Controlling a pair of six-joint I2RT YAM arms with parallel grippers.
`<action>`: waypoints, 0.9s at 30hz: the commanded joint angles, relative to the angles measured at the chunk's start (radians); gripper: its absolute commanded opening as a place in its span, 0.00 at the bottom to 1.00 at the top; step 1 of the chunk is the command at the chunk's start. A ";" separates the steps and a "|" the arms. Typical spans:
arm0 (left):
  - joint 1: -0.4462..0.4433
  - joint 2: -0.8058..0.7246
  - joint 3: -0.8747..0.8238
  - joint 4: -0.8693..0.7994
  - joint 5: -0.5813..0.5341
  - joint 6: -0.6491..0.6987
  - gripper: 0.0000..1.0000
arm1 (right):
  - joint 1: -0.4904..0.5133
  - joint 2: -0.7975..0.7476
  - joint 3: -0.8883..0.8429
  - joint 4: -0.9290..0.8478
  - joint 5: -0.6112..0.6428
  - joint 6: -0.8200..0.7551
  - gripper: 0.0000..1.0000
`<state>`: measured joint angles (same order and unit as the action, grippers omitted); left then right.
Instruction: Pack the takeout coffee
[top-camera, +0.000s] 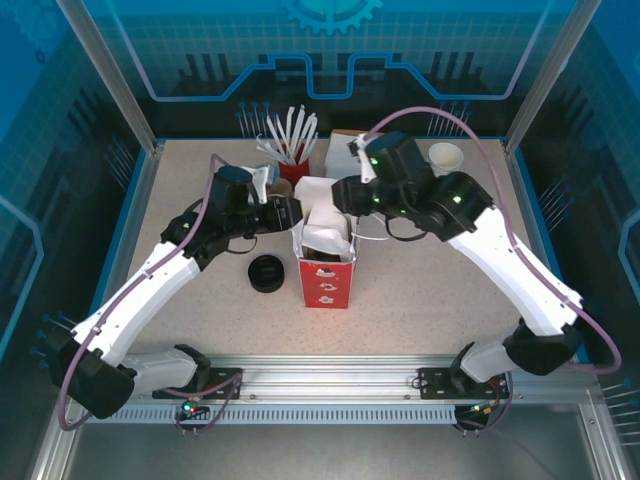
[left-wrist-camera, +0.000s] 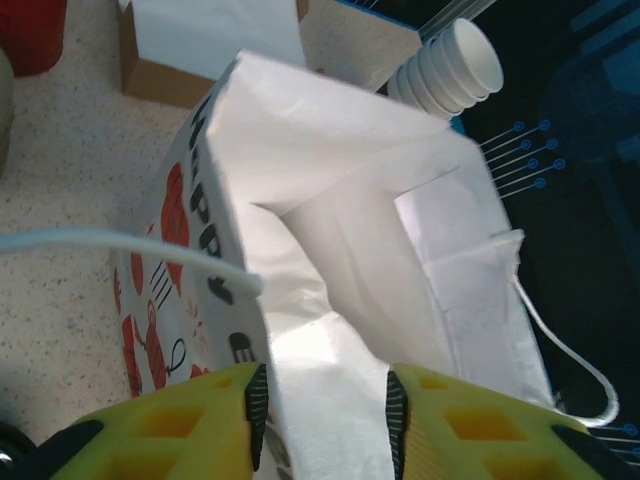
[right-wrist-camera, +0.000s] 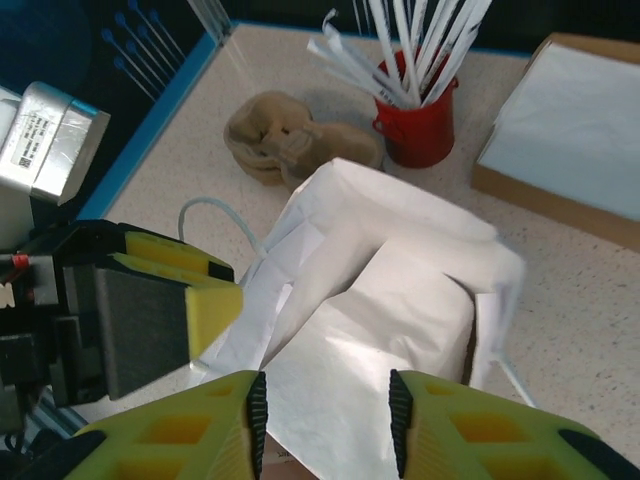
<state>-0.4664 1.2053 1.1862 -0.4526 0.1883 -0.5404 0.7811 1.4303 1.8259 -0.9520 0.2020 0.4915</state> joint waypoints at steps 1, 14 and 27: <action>0.011 -0.017 0.068 -0.041 -0.007 0.028 0.43 | -0.039 -0.091 -0.059 0.047 0.001 -0.032 0.42; 0.134 -0.146 0.122 -0.098 -0.140 0.198 0.86 | -0.290 -0.415 -0.394 0.104 0.043 -0.082 0.63; 0.293 -0.499 -0.397 0.180 -0.500 0.223 0.99 | -0.615 -0.571 -0.824 0.268 0.095 -0.152 0.99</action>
<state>-0.2096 0.7589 0.8665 -0.3656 -0.1722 -0.3256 0.2138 0.8516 1.0634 -0.7696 0.2836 0.3641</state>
